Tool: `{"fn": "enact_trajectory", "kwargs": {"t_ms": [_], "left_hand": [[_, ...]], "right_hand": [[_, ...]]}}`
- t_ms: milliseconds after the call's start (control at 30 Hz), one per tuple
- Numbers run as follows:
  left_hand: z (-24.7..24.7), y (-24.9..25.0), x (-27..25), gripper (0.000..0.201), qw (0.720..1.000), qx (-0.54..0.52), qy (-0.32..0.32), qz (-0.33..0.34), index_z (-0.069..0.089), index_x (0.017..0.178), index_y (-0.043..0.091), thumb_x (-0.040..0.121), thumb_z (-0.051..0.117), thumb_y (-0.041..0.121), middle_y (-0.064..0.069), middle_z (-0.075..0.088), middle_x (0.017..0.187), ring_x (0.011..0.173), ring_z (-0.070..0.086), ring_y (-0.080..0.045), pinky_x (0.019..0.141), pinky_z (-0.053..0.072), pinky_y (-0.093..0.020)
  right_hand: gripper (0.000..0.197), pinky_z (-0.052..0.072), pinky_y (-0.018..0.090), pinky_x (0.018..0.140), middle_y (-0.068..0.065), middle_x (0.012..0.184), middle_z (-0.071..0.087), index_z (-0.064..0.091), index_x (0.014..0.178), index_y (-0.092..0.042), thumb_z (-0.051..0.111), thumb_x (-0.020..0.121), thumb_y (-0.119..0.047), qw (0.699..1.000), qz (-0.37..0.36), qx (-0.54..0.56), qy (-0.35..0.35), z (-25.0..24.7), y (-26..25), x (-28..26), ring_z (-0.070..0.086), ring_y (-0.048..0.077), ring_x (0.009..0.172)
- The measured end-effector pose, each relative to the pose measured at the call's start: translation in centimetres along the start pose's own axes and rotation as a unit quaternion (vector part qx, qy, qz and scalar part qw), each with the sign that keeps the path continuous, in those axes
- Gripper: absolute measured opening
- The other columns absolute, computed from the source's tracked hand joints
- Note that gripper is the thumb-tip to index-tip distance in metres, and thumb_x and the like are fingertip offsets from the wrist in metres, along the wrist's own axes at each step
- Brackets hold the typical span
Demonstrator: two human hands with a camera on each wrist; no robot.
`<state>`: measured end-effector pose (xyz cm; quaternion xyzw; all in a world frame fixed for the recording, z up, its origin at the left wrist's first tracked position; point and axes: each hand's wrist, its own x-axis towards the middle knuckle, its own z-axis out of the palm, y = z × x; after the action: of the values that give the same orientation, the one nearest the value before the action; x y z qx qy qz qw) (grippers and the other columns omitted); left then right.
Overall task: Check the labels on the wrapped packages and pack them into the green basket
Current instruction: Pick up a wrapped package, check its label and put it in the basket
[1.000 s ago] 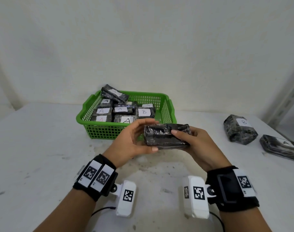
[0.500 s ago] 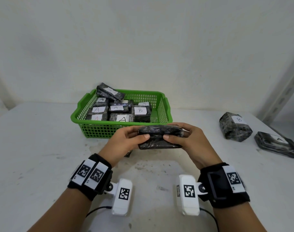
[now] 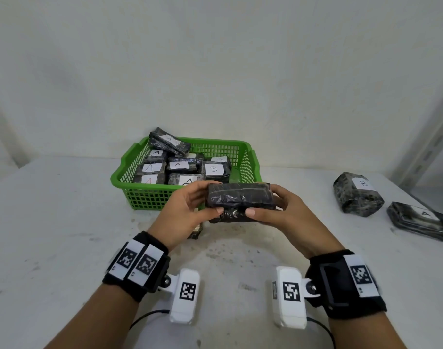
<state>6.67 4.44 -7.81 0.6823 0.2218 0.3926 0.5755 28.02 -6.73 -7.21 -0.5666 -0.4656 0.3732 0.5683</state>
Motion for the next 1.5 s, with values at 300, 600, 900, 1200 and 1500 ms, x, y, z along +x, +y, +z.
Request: {"fn": "enact_trajectory", "kwargs": {"t_ms": [300, 600, 900, 1200, 1500], "left_hand": [[0.1, 0.0, -0.2, 0.079, 0.993, -0.06, -0.087, -0.046, 0.052, 0.137, 0.015, 0.066, 0.087, 0.013, -0.006, 0.064, 0.133, 0.124, 0.061, -0.02, 0.103, 0.05, -0.035], [0.4, 0.1, -0.1, 0.048, 0.998, -0.024, -0.034, -0.056, 0.064, 0.126, 0.01, 0.08, 0.078, 0.012, -0.007, 0.073, 0.118, 0.112, 0.069, -0.021, 0.091, 0.056, -0.025], [0.4, -0.2, 0.0, 0.053, 0.992, -0.102, -0.006, -0.072, 0.068, 0.121, 0.009, 0.073, 0.084, 0.025, -0.014, 0.072, 0.118, 0.113, 0.068, -0.031, 0.101, 0.05, -0.043], [0.4, 0.7, -0.2, 0.055, 0.998, -0.046, -0.028, -0.045, 0.066, 0.122, 0.011, 0.069, 0.079, 0.013, -0.007, 0.074, 0.114, 0.105, 0.072, -0.019, 0.085, 0.059, -0.027], [0.3, 0.7, -0.3, 0.065, 0.998, -0.017, -0.039, 0.037, 0.061, 0.12, 0.007, 0.063, 0.084, -0.013, -0.009, 0.069, 0.121, 0.117, 0.064, -0.023, 0.092, 0.056, -0.031]], "right_hand": [[0.056, 0.062, 0.041, 0.089, 0.015, 0.114, 0.079, 0.073, 0.121, -0.005, 0.084, 0.071, -0.029, 0.996, 0.006, 0.088, 0.03, -0.1, -0.1, 0.0, 0.076, 0.031, 0.106], [0.048, 0.061, 0.038, 0.088, 0.014, 0.111, 0.08, 0.075, 0.119, -0.004, 0.083, 0.077, -0.025, 0.996, 0.005, 0.085, 0.037, 0.2, -0.1, 0.1, 0.077, 0.029, 0.103], [0.06, 0.061, 0.04, 0.095, 0.009, 0.116, 0.079, 0.072, 0.124, -0.008, 0.088, 0.067, -0.02, 0.998, -0.014, 0.053, 0.01, 0.3, 0.0, -0.1, 0.076, 0.025, 0.11], [0.059, 0.061, 0.045, 0.094, 0.008, 0.114, 0.079, 0.074, 0.121, -0.012, 0.093, 0.067, -0.025, 0.998, -0.033, 0.036, 0.026, 0.4, 0.0, 0.0, 0.076, 0.028, 0.108], [0.06, 0.061, 0.037, 0.092, 0.008, 0.12, 0.077, 0.071, 0.126, -0.012, 0.091, 0.076, -0.037, 0.997, 0.018, 0.078, -0.012, 0.6, -0.7, -0.2, 0.074, 0.021, 0.11]]}}
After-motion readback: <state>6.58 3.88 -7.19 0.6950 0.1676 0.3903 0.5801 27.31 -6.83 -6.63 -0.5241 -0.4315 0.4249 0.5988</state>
